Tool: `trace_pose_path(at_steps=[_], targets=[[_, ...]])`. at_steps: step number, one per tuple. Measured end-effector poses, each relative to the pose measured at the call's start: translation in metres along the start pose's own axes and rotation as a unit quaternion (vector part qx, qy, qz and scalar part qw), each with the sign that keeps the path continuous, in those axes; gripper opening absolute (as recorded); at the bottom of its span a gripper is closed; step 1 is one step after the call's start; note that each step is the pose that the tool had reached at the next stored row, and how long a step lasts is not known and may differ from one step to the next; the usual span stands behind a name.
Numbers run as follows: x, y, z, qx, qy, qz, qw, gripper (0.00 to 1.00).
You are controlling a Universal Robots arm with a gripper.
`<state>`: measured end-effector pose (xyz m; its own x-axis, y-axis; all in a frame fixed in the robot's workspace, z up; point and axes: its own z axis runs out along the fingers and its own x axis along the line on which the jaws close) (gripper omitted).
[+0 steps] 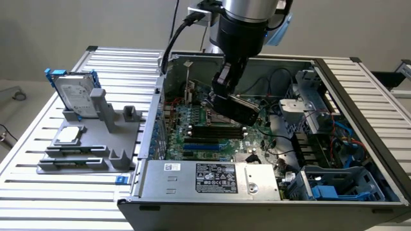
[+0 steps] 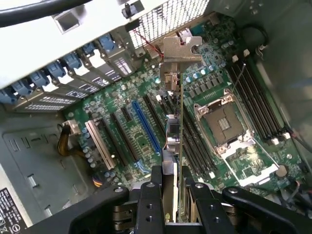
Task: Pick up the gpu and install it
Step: 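Insert the gpu into the slot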
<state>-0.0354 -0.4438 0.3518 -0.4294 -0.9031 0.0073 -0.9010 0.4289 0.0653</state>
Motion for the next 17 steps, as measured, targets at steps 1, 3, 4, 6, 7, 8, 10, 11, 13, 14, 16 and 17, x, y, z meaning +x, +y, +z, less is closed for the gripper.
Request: trace_pose_path(at_steps=[1, 3, 4, 6, 7, 8, 10, 11, 13, 14, 16, 17], targets=[[0.000, 0.0000, 0.0006, 0.0001, 0.0001, -0.009, 1.0000, 0.27], [0.000, -0.0002, 0.0024, 0.0004, 0.0009, -0.027, 0.9996, 0.27], [0.000, -0.0002, 0.0034, 0.0005, 0.0016, -0.037, 0.9993, 0.27], [0.000, -0.0004, 0.0060, 0.0008, 0.0027, -0.055, 0.9985, 0.27], [0.000, -0.0005, 0.0074, 0.0010, 0.0032, -0.064, 0.9979, 0.27], [0.000, -0.0006, 0.0087, 0.0012, 0.0038, -0.073, 0.9973, 0.27], [0.000, -0.0007, 0.0110, 0.0015, 0.0045, -0.091, 0.9959, 0.27], [0.000, -0.0008, 0.0120, 0.0015, 0.0045, -0.100, 0.9950, 0.27], [0.000, -0.0009, 0.0141, 0.0014, 0.0044, -0.118, 0.9930, 0.27], [0.000, -0.0010, 0.0151, 0.0013, 0.0045, -0.127, 0.9919, 0.27], [0.000, -0.0011, 0.0171, 0.0018, 0.0049, -0.145, 0.9894, 0.27], [0.000, -0.0012, 0.0182, 0.0022, 0.0052, -0.153, 0.9881, 0.27]])
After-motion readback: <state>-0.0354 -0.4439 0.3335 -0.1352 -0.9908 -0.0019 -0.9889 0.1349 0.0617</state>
